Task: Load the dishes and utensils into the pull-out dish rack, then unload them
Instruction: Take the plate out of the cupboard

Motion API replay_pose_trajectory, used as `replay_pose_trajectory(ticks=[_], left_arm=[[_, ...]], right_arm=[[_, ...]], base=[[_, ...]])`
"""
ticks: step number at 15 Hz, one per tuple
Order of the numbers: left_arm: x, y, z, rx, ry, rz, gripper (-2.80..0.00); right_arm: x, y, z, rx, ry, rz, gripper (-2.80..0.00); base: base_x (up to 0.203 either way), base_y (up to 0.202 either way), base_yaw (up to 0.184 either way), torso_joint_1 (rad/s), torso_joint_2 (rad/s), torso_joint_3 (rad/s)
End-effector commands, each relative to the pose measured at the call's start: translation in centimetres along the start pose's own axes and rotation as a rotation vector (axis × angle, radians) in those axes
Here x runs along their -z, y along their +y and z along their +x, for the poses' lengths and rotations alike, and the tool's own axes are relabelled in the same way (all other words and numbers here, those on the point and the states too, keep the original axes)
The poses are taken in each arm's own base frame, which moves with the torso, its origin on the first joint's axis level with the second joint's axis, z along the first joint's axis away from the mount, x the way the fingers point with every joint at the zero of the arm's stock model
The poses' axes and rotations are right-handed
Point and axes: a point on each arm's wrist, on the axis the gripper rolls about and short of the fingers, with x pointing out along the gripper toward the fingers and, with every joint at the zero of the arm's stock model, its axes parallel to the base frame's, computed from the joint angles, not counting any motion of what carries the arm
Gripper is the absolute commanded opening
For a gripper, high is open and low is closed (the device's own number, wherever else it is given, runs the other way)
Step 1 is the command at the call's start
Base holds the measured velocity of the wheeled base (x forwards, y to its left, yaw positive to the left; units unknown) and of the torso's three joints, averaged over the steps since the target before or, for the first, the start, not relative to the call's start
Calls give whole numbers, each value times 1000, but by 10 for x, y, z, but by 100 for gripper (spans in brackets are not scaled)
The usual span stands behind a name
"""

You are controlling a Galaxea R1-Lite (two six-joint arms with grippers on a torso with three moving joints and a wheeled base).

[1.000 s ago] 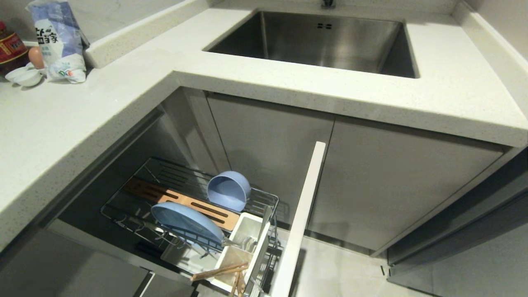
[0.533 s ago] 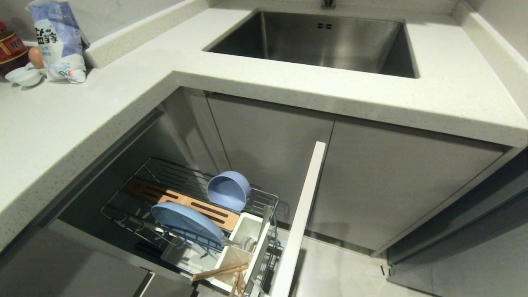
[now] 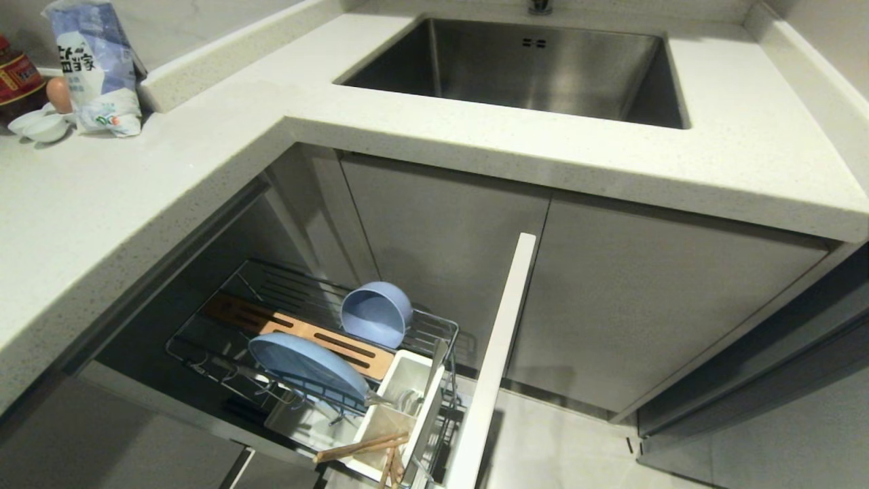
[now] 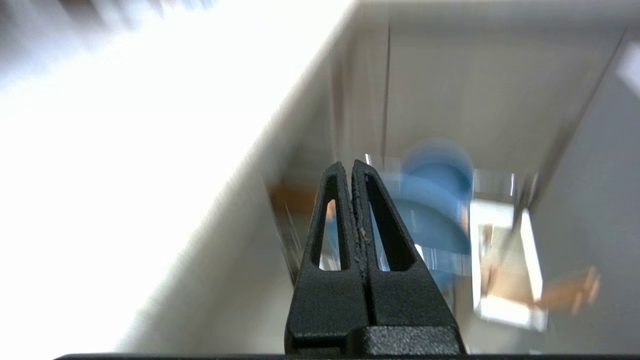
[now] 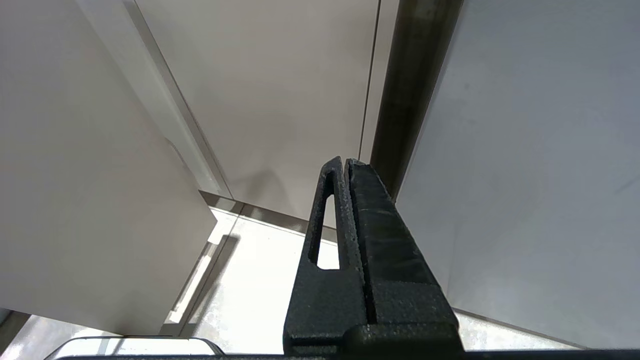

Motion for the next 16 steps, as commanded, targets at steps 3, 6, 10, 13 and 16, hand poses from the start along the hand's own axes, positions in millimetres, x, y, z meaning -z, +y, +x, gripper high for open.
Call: replay_pose_trajectory(ticks=[3, 6, 10, 13, 16], left_arm=[[-95, 10, -17, -21, -67, 117, -280], [-160, 18, 41, -69, -129, 129, -280], [-200, 30, 130, -70, -152, -107, -280], [-194, 27, 165, 74, -55, -391, -280], [-179, 14, 177, 237, 108, -478, -280]], right_arm=[[6, 0, 1, 0, 22, 0, -280], [6, 0, 1, 0, 22, 0, -280], [6, 0, 1, 0, 22, 0, -280], [6, 0, 1, 0, 22, 0, -280], [6, 0, 1, 0, 22, 0, -280]], base=[[0, 0, 0, 0, 0, 0], [0, 0, 0, 0, 0, 0], [0, 0, 0, 0, 0, 0], [0, 0, 0, 0, 0, 0], [0, 0, 0, 0, 0, 0]])
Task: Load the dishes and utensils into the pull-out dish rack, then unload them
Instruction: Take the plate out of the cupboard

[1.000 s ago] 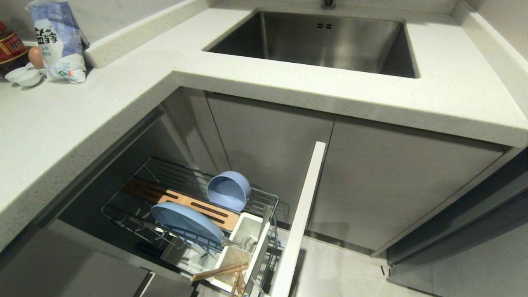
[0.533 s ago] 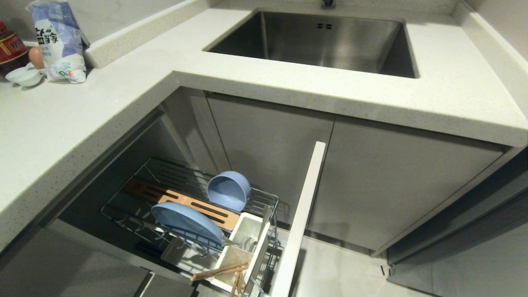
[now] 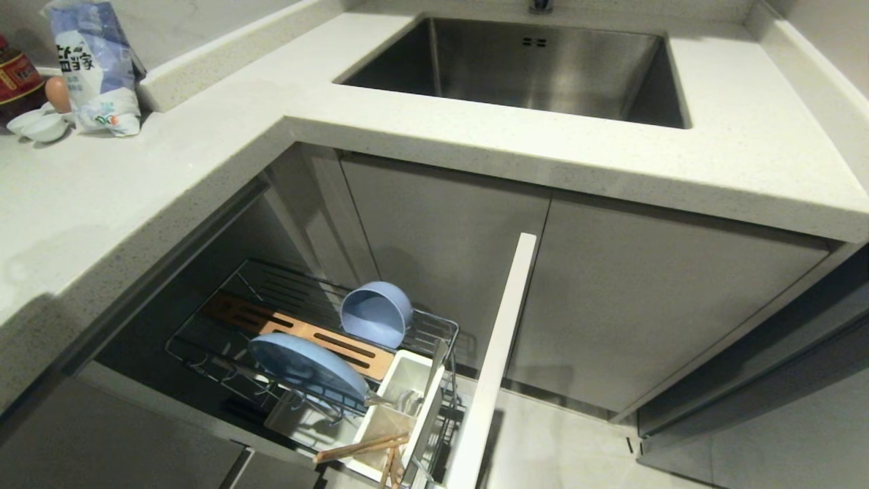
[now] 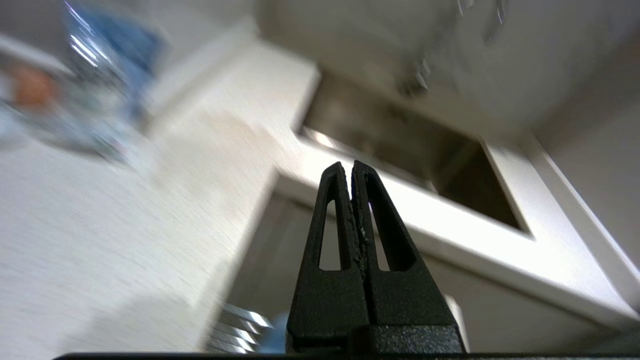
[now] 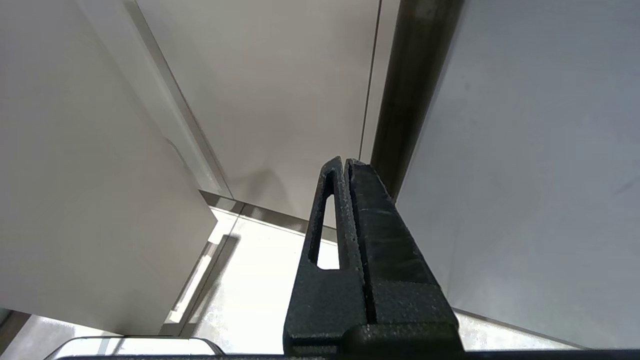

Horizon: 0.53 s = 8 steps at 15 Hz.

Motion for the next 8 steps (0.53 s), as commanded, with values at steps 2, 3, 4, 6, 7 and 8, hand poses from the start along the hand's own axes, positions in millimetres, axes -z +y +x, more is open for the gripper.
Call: replay_pose_trajectory(ticks=[2, 3, 4, 6, 7, 8], left_arm=[[34, -7, 33, 64, 232, -63, -280], [43, -11, 37, 60, 274, -66, -280], [53, -15, 40, 52, 315, -68, -280], [70, -23, 50, 0, 375, -76, -280], [78, -26, 55, -62, 389, -80, -280], [85, -29, 57, -113, 406, -72, -280]], right_arm=[[6, 0, 1, -1, 22, 0, -280], [6, 0, 1, -1, 22, 0, -280], [6, 0, 1, -1, 22, 0, -280], [6, 0, 1, -1, 22, 0, -280], [6, 0, 1, -1, 22, 0, -280], [6, 0, 1, -1, 22, 0, -280]], base=[[0, 0, 0, 0, 0, 0], [0, 0, 0, 0, 0, 0], [0, 0, 0, 0, 0, 0], [0, 0, 0, 0, 0, 0], [0, 0, 0, 0, 0, 0], [0, 0, 0, 0, 0, 0]])
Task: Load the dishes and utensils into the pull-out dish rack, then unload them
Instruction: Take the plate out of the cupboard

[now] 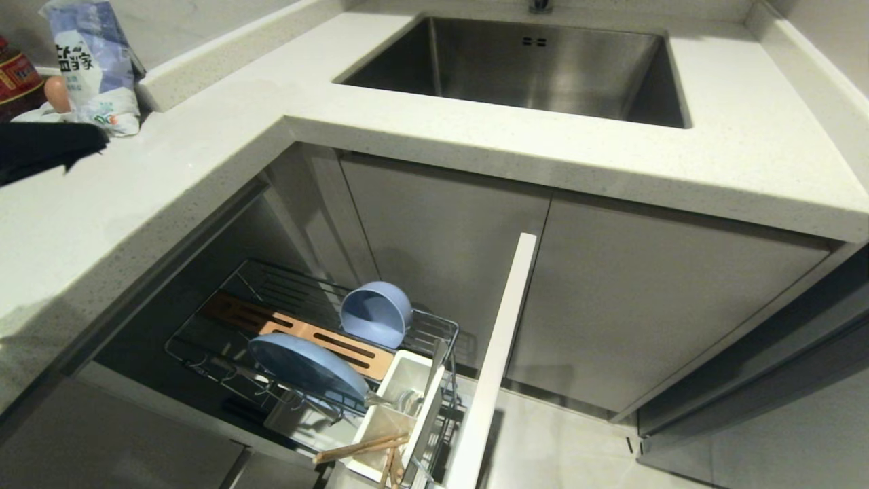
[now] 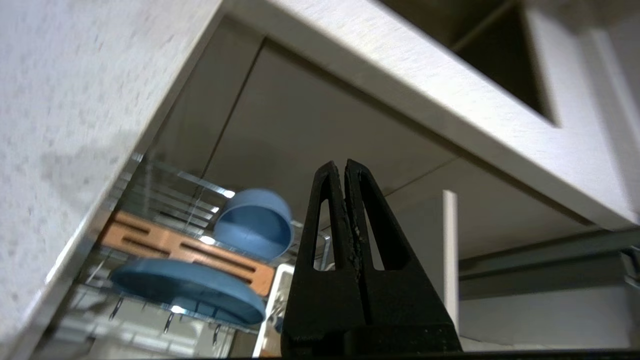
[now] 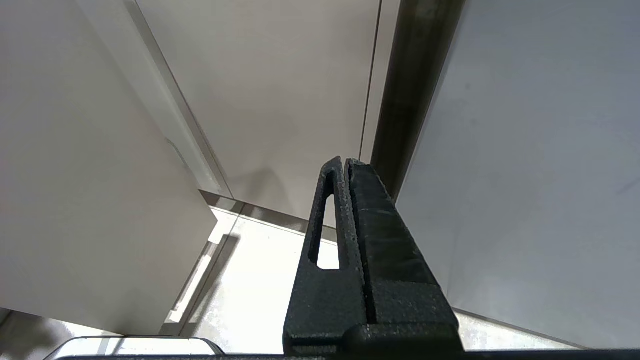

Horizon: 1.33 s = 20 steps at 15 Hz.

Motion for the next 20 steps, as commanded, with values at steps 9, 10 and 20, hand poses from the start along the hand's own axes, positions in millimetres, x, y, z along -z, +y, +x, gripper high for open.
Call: replay_pose_trajectory(ticks=[9, 10, 20], left_arm=[[83, -22, 41, -322, 353, -184, -280], [94, -21, 46, -363, 380, -169, -280], [157, -11, 84, -612, 428, -177, 0]], right_arm=[[6, 0, 1, 0, 22, 0, -280], [6, 0, 1, 0, 22, 0, -280], [6, 0, 1, 0, 22, 0, -280]], base=[[0, 0, 0, 0, 0, 0], [0, 0, 0, 0, 0, 0], [0, 0, 0, 0, 0, 0]])
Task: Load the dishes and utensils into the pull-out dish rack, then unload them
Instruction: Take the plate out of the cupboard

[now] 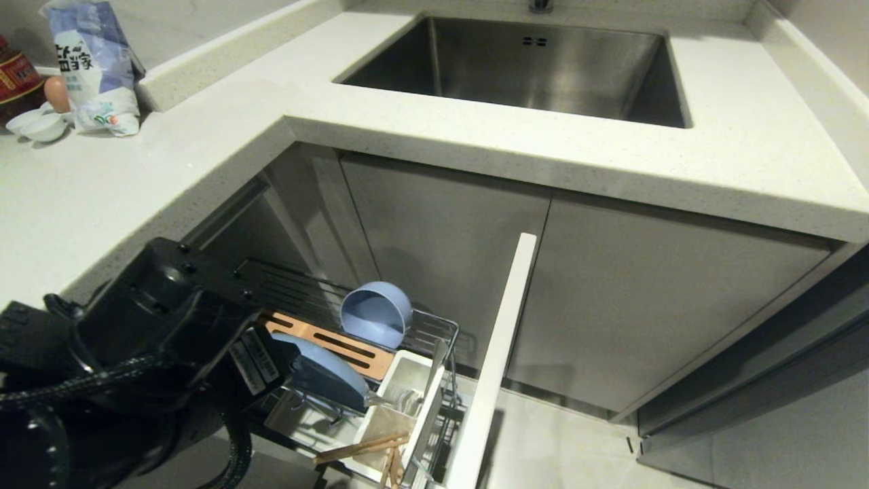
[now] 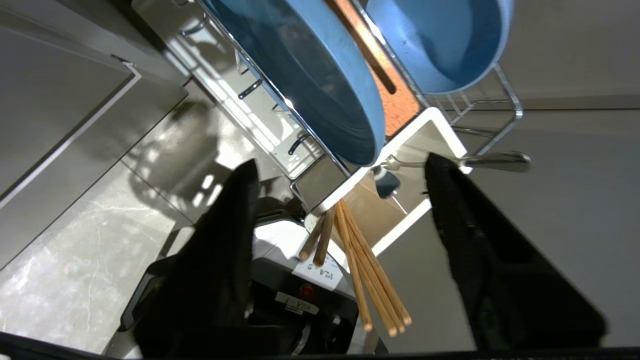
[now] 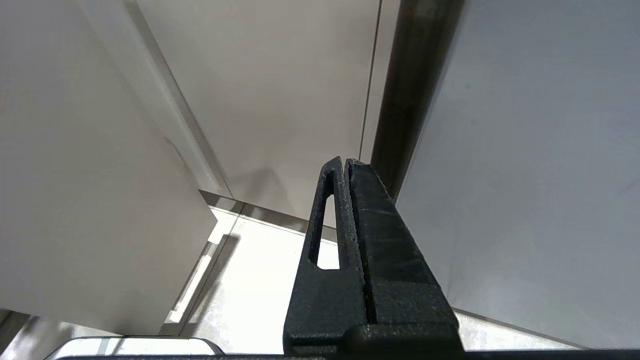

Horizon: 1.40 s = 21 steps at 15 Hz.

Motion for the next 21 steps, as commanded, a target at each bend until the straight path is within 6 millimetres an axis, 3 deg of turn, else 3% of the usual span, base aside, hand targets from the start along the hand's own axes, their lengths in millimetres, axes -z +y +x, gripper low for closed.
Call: replay_pose_trajectory(ticks=[1, 4, 7, 9, 16, 17, 18, 21], left_arm=[[15, -9, 24, -66, 15, 34, 0], [27, -26, 58, -110, 13, 26, 0], [26, -37, 91, -152, 1, -20, 0], [21, -44, 104, -167, -8, -40, 0], [4, -46, 122, -168, -54, -70, 0], [3, -45, 123, -172, -56, -73, -35], [3, -45, 125, -176, -56, -73, -280], [3, -44, 128, -183, -50, -75, -280]], right_arm=[[6, 0, 1, 0, 22, 0, -280], [6, 0, 1, 0, 22, 0, -280], [6, 0, 1, 0, 22, 0, -280], [6, 0, 1, 0, 22, 0, -280], [6, 0, 1, 0, 22, 0, -280], [6, 0, 1, 0, 22, 0, -280], [6, 0, 1, 0, 22, 0, -280], [6, 0, 1, 0, 20, 0, -280]], base=[[0, 0, 0, 0, 0, 0], [0, 0, 0, 0, 0, 0], [0, 0, 0, 0, 0, 0], [0, 0, 0, 0, 0, 0], [0, 0, 0, 0, 0, 0], [0, 0, 0, 0, 0, 0], [0, 0, 0, 0, 0, 0], [0, 0, 0, 0, 0, 0]])
